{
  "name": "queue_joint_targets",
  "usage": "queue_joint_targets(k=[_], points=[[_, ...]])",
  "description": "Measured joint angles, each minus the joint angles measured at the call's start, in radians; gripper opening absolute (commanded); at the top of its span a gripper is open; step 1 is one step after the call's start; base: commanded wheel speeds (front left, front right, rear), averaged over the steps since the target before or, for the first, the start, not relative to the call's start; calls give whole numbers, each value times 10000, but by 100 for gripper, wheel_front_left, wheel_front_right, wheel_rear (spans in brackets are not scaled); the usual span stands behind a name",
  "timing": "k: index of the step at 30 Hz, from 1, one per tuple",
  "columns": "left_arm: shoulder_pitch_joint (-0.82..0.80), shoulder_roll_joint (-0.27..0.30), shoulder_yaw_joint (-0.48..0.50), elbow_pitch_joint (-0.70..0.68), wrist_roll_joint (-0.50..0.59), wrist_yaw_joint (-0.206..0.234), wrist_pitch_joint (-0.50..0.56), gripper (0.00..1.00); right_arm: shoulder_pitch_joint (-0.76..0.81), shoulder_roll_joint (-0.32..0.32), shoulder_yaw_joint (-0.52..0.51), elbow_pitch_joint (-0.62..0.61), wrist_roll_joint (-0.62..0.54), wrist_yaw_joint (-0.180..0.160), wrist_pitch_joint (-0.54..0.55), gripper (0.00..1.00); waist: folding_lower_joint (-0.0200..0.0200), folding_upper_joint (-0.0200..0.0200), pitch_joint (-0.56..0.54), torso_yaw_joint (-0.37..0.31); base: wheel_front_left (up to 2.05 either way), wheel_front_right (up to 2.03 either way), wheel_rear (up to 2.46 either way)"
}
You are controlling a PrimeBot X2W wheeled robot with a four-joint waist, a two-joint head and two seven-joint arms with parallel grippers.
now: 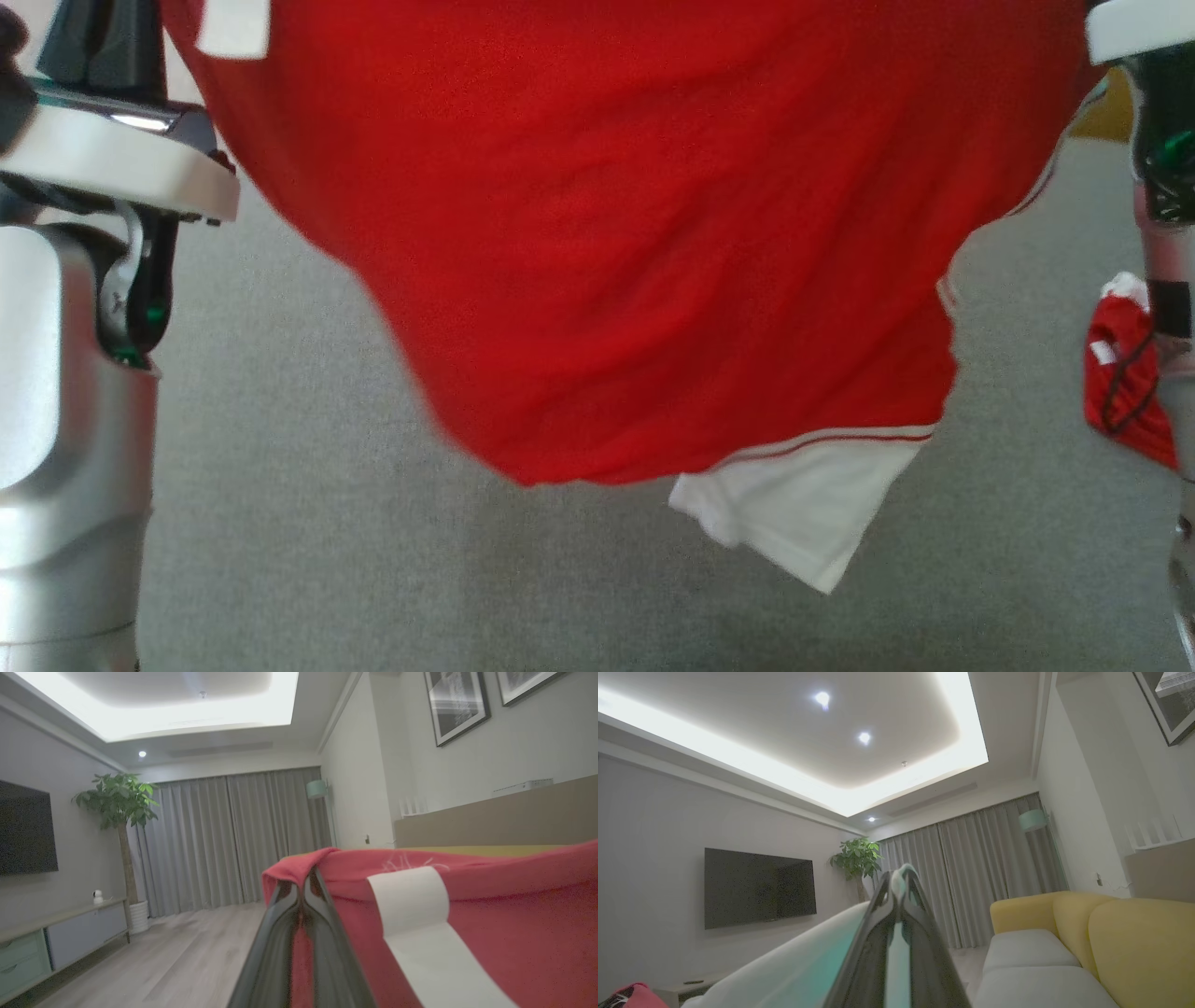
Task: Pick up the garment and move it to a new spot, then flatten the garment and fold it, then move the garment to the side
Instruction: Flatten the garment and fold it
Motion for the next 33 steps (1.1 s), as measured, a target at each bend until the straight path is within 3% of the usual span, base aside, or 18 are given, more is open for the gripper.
queue_joint_targets(k=[5,8,16,20,25,33], points=[[-134,-90,10,644,-6,387,173,0,-550,42,6,844,-903,0,278,0,3,0,836,-3,0,0,0],[-733,-138,0,1365,199,520,-180,0,-1567,117,-146,1342,-1346,0,-102,0,3,0,1484,-52,0,0,0],[-4622,-610,6,3436,886,1139,-2600,0,-5200,38,-566,2943,-2577,0,-1812,0,5,0,3156,-142,0,0,0],[-5328,-849,17,4128,911,1294,-3350,0,-5638,38,-890,3492,-2506,0,-2242,0,4,0,3612,-211,0,0,0],[-3818,-1108,31,5035,782,1210,-3586,0,-4084,21,-744,3555,-1716,0,-2366,0,1,0,3712,-400,0,0,0],[600,-1847,729,5846,282,1208,-3595,0,2016,541,-115,2307,443,0,-2364,0,1,0,3688,-953,0,0,0]])
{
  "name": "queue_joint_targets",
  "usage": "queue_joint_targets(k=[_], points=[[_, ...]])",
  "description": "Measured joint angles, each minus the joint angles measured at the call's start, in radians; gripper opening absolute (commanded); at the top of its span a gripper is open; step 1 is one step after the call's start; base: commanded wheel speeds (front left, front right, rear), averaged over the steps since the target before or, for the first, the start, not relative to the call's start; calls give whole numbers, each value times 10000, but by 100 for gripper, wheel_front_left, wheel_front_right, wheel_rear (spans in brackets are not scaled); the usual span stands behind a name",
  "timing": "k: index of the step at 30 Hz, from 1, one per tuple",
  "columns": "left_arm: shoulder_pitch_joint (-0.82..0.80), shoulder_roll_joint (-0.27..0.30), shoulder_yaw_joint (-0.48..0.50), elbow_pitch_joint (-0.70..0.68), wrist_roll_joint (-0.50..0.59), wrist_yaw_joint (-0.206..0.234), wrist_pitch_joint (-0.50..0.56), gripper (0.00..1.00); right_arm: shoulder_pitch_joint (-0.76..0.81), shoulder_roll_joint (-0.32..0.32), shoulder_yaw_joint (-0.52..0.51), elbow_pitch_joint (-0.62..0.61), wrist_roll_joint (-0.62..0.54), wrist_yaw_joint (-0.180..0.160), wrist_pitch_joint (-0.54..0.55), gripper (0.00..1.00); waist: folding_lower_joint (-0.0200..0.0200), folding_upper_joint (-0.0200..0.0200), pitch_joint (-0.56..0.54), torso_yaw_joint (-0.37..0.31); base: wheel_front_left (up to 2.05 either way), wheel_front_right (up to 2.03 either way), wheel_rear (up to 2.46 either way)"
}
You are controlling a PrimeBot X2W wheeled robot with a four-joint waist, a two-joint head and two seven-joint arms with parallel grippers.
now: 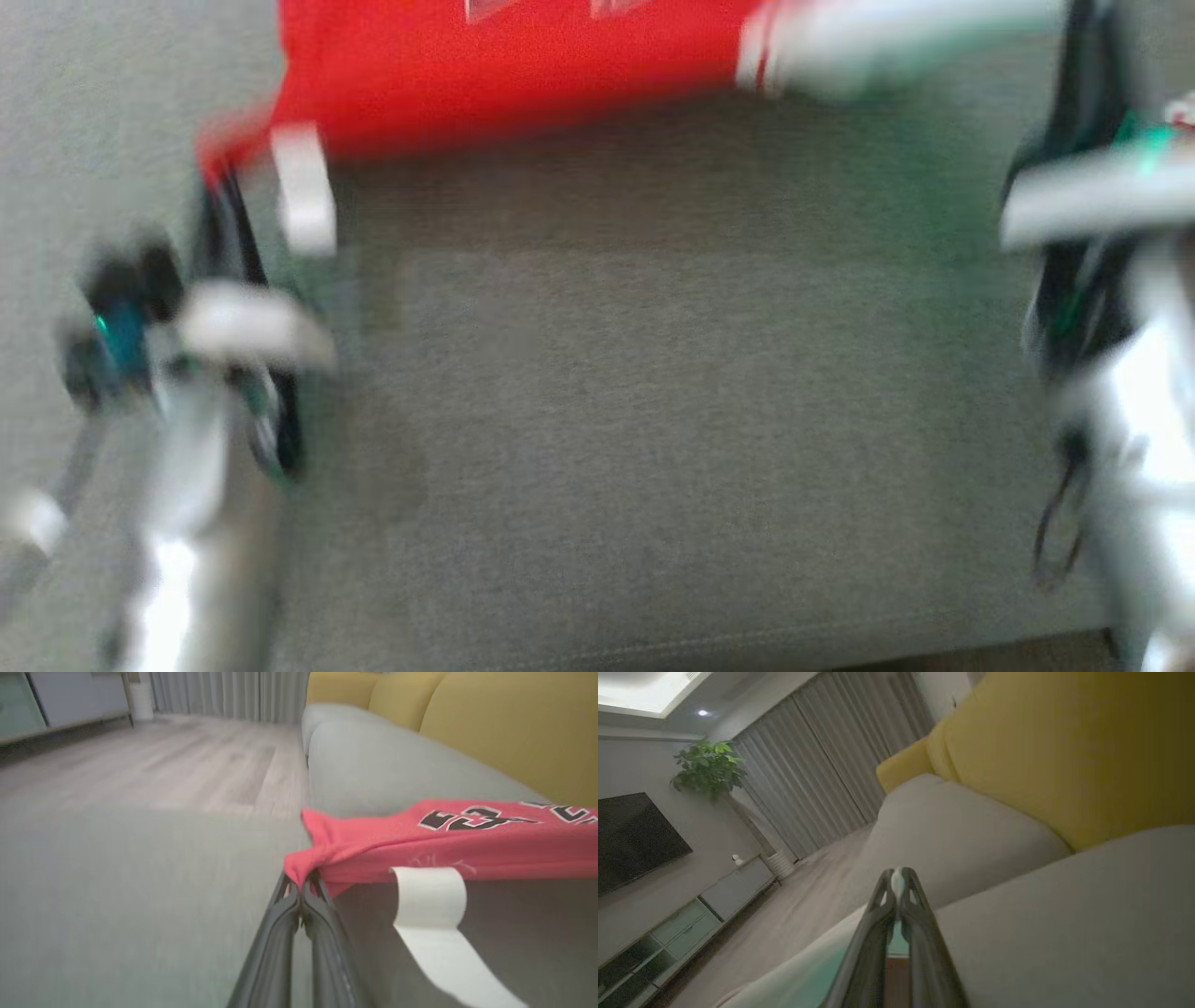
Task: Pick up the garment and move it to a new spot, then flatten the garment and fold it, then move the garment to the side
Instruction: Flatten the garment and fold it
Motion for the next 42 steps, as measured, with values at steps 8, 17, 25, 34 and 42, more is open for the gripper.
queue_joint_targets(k=[8,17,25,34,42], points=[[2333,-529,571,-31,249,-98,-12,0,3800,485,997,-936,792,0,-2,0,-3,1,-564,-504,0,0,0],[4168,-721,890,-291,259,-105,-13,0,4996,280,1925,-1262,1277,0,-2,0,-3,1,-1617,-797,0,0,0],[5779,-754,629,-568,-445,-119,0,0,6367,128,2013,-826,1465,0,-2,0,-3,1,-2815,-789,0,0,0],[6883,-752,502,-1969,-614,111,4,0,6944,-188,2441,-813,1745,0,42,0,-2,1,-3511,-502,0,0,0],[6876,-746,165,-2999,-370,-10,2,0,6504,-173,1758,-1248,2077,0,42,0,-1,1,-3402,-145,0,0,0]])
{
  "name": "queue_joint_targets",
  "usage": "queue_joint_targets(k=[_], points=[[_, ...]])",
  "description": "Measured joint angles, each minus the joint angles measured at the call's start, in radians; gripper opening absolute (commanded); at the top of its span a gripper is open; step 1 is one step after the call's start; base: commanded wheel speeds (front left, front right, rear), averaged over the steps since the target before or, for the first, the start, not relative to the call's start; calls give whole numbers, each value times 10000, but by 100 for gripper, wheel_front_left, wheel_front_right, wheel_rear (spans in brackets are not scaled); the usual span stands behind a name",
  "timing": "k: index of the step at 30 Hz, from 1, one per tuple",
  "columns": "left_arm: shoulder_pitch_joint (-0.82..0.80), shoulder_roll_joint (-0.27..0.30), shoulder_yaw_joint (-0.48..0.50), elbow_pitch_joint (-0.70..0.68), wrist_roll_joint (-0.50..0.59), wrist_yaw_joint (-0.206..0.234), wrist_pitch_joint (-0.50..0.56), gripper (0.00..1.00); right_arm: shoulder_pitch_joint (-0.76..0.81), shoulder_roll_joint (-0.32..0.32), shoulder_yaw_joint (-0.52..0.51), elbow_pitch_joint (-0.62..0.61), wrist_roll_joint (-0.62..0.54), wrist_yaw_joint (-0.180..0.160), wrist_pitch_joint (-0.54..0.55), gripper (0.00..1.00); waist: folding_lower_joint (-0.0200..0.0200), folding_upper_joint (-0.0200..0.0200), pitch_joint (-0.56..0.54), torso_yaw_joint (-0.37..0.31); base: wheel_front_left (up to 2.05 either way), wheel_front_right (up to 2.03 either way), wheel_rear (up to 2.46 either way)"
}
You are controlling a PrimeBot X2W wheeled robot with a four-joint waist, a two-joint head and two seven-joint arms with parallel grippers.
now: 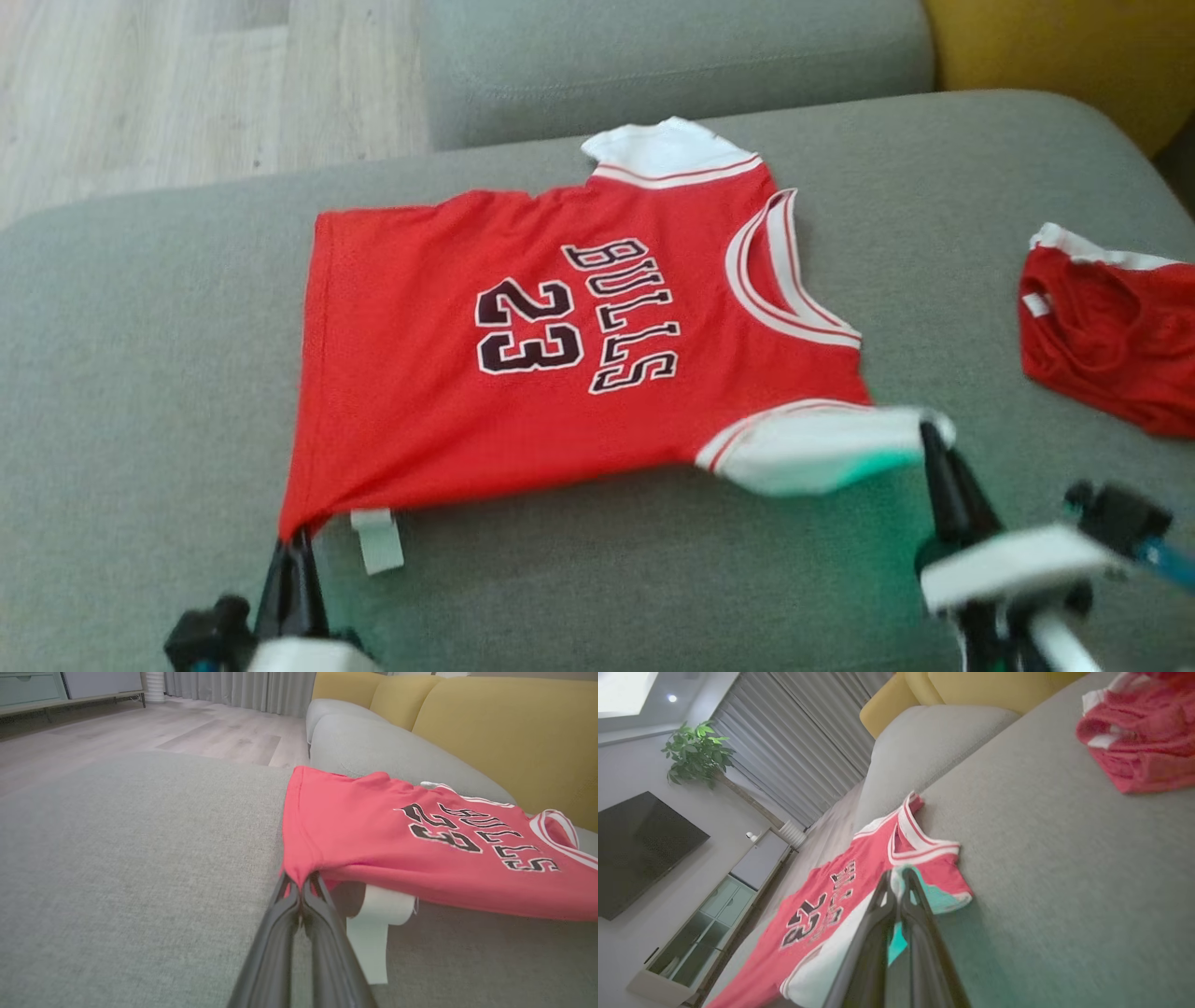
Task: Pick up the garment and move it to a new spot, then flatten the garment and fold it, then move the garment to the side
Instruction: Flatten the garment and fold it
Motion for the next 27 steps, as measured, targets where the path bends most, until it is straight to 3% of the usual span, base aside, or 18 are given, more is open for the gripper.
queue_joint_targets(k=[7,19,20,21,22,23,24,27], points=[[-2136,0,-46,570,6,13,0,0,-2476,466,-311,610,-77,0,491,0,2,0,854,170,0,0,0],[-5032,-44,-295,2888,558,222,0,0,-5337,1005,-660,3283,-550,0,616,0,4,-1,2382,383,0,0,0],[-5240,-56,-291,3047,527,278,0,13,-5583,1012,-625,3494,-646,0,600,0,4,-1,2480,404,0,0,0],[-5381,-67,-290,3095,545,334,0,47,-5802,1028,-627,3699,-675,0,552,5,4,-1,2561,425,0,0,0],[-5495,-79,-288,3150,560,366,0,90,-6002,1066,-650,3893,-686,0,451,59,4,-1,2628,447,0,0,0],[-5581,-84,-270,3246,529,364,-2,100,-6173,1126,-671,4067,-686,0,357,96,4,-1,2677,471,0,0,0],[-5607,-92,-267,3300,552,378,-2,100,-6287,1177,-640,4182,-734,0,284,100,4,-1,2694,493,0,0,0],[-5426,-94,-128,3156,834,506,0,100,-6399,1271,-456,4403,-1438,0,25,100,0,-1,2616,469,0,0,0]])
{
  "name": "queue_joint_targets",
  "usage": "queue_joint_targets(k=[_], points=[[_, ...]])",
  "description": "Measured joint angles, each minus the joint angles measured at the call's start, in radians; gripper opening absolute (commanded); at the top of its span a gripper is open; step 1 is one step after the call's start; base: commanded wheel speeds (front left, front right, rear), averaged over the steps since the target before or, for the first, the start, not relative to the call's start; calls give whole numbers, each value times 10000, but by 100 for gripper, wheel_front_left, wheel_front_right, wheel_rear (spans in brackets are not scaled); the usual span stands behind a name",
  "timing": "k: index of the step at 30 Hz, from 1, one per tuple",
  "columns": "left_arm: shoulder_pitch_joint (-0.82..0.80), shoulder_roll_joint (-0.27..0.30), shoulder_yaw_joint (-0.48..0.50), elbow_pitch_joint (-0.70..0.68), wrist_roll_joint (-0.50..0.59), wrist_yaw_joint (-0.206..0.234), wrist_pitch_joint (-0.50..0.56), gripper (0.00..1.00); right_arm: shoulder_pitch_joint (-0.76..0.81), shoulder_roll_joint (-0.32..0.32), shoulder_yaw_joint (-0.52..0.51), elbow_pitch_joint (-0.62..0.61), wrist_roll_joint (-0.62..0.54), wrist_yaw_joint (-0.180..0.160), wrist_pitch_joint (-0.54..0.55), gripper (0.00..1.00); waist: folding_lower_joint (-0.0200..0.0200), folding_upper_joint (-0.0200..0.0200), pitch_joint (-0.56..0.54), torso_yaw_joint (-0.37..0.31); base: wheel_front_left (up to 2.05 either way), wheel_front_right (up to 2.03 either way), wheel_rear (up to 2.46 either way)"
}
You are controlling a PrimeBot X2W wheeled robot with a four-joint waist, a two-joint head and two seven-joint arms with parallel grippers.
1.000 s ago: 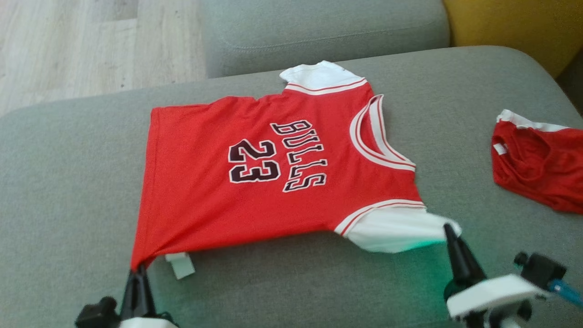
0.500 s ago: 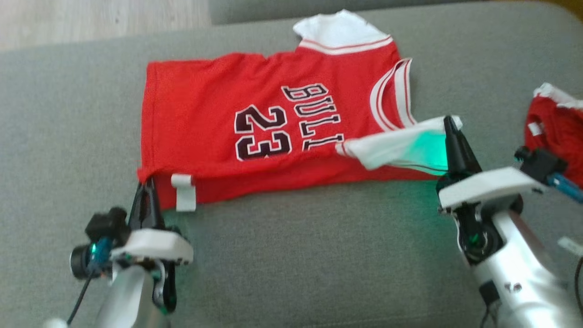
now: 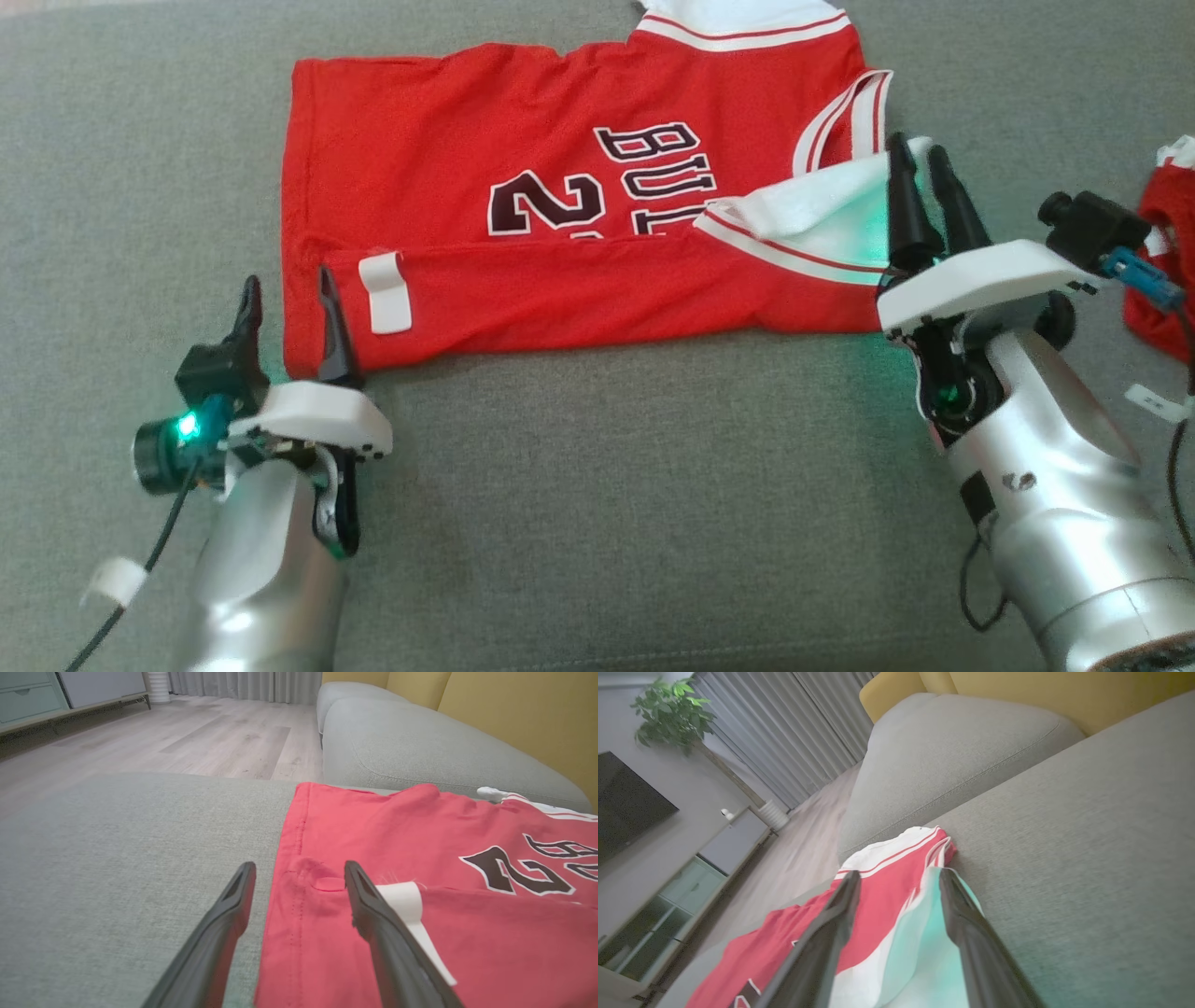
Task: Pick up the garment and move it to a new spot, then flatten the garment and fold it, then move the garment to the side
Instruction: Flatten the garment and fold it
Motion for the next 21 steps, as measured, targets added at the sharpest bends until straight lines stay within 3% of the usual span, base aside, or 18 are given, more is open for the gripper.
queue_joint_targets(k=[7,13,21], points=[[1455,-2,178,-1081,506,132,0,100,954,65,-1870,-938,-3193,0,-75,100,1,0,-447,39,0,0,0],[2886,8,88,-1630,301,198,0,100,2836,533,-2226,-1473,-5348,0,-73,100,-1,0,-1029,56,0,0,0],[3963,27,-144,-2378,318,107,0,100,4104,709,-2871,-1833,-6470,0,-73,100,-1,0,-1928,210,0,0,0]])
